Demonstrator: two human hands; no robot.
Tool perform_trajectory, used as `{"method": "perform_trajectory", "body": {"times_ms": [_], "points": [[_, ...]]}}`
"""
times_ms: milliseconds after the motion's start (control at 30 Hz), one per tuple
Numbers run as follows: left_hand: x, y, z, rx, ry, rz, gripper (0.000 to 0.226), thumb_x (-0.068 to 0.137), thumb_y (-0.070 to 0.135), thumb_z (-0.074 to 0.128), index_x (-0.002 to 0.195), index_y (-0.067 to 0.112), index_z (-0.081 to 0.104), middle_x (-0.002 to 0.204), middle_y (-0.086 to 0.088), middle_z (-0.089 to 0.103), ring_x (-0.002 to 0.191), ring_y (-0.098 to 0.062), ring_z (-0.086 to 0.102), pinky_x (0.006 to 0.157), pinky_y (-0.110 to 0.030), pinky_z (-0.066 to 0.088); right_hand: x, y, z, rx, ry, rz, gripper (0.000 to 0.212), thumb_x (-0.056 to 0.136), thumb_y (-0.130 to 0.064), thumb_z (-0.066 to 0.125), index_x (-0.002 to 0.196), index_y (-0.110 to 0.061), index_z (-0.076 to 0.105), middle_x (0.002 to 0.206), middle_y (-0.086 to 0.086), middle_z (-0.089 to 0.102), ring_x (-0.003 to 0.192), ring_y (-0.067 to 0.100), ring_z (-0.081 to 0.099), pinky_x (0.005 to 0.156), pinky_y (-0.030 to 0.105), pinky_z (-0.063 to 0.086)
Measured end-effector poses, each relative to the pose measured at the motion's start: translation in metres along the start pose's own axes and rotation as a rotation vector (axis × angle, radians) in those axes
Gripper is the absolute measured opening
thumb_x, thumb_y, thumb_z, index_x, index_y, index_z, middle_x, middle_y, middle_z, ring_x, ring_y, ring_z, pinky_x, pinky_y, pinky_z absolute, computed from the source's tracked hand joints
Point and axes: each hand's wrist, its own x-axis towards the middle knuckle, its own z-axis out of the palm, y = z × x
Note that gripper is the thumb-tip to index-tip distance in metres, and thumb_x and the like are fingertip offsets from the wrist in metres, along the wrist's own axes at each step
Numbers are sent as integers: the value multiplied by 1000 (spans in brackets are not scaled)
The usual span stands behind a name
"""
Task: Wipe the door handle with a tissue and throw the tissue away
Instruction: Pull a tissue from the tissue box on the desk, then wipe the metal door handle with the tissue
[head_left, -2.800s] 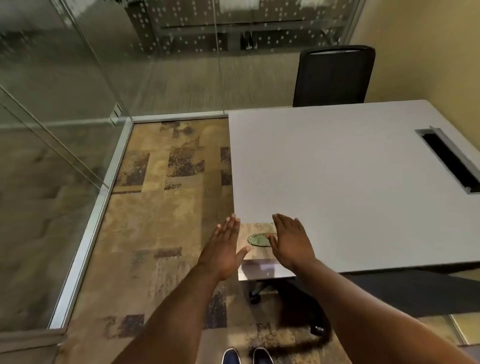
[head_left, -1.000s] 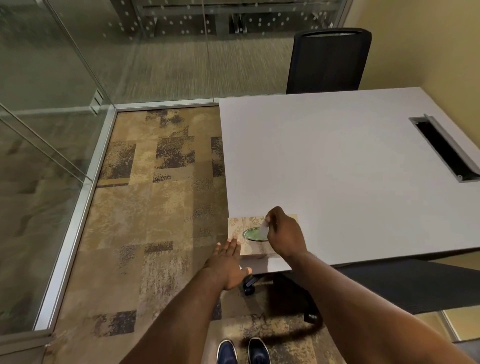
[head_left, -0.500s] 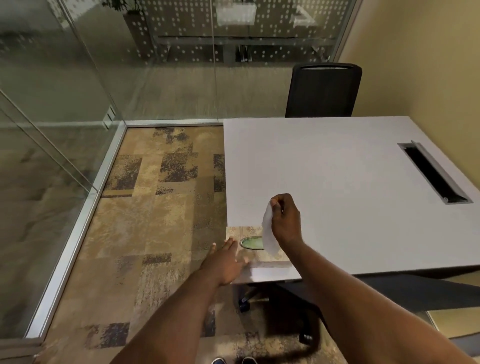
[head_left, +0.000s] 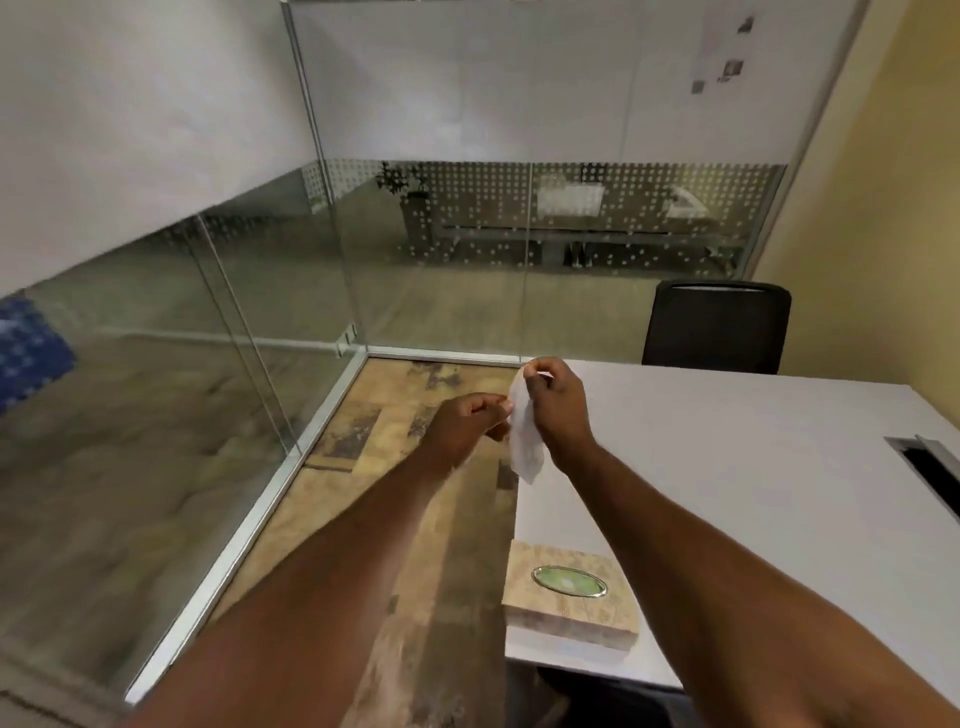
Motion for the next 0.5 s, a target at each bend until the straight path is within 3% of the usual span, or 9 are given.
{"method": "perform_trajectory", "body": {"times_ms": [133,233,333,500], "points": [[-21,40,-46,90,137,56,18,98,19,69,83,9,70,75,-5,62,72,-19,53,75,-32,40,0,-60,35,70,-98,-85,13,98,-20,57,101,-11,65,92,-2,66,83,6,60,71,18,46],[-38,61,-84,132,252,75,16,96,15,70,82,10,66,76,-4,61,73,-16,52,72,-32,40,-5,-98,66,133,-150,-127,13,98,-18,57,101,-8,65,89,-2,65,79,7,58,69,21,46],[-69,75,-125,71,385,93,21,97,9,63,77,10,63,68,-1,59,56,-4,52,61,-26,40,-20,-135,102,174,-228,-158,10,97,-17,59,98,-9,64,90,2,65,80,16,58,69,28,47],[-137,92,-192,-18,597,75,22,98,12,54,77,13,60,67,-1,56,59,-13,49,56,-26,40,-66,-196,167,266,-397,-184,6,98,-20,60,94,-17,63,88,-2,66,86,21,63,78,36,52]]}}
